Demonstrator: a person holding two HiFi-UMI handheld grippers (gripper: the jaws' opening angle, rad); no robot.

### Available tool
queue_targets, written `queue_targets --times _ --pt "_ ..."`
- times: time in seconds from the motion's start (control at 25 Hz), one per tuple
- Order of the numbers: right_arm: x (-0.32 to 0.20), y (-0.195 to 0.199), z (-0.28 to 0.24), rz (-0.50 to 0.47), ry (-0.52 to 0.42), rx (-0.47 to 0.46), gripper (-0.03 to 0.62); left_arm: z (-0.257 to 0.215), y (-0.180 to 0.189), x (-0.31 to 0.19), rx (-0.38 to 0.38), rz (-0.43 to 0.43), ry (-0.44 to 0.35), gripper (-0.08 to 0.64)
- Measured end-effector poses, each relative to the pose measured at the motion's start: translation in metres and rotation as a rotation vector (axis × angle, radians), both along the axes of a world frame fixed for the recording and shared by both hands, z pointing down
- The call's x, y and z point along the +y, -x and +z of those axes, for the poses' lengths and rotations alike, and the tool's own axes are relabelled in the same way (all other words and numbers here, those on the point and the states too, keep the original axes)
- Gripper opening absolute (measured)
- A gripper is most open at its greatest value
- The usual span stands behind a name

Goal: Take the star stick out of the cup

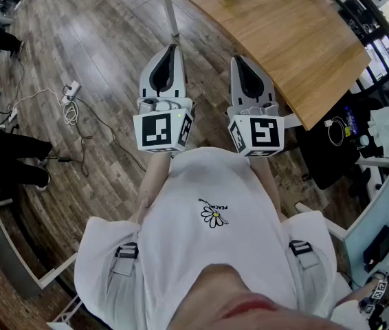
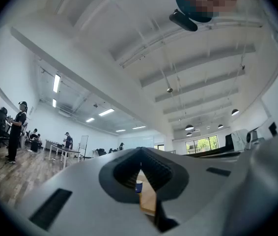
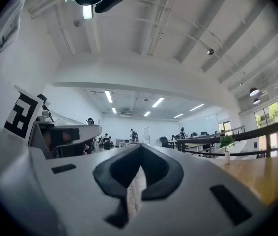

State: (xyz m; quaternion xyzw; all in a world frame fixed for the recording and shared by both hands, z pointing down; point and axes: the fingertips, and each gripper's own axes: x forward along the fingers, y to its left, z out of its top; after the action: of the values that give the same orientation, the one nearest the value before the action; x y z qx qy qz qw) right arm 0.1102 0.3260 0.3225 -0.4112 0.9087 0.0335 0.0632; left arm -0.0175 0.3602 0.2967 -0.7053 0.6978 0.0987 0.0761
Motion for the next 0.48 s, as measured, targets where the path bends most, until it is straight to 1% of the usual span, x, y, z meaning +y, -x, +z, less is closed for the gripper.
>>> queue_targets --times 0.16,0.32,0.48 --pt "-0.005 0.001 0.002 -0.009 -0.005 0.005 0.005 0.001 0.0 -0.007 0.01 -0.01 -0.003 0.015" --pt "-0.008 -0.002 0.006 0.017 -0.02 0.04 0.006 0.0 -0.001 -0.013 0.016 0.0 -0.009 0.015" --pt "-0.008 -0.004 0.003 0.007 -0.049 0.014 0.006 0.005 0.0 -0.018 0.023 -0.005 0.006 0.015"
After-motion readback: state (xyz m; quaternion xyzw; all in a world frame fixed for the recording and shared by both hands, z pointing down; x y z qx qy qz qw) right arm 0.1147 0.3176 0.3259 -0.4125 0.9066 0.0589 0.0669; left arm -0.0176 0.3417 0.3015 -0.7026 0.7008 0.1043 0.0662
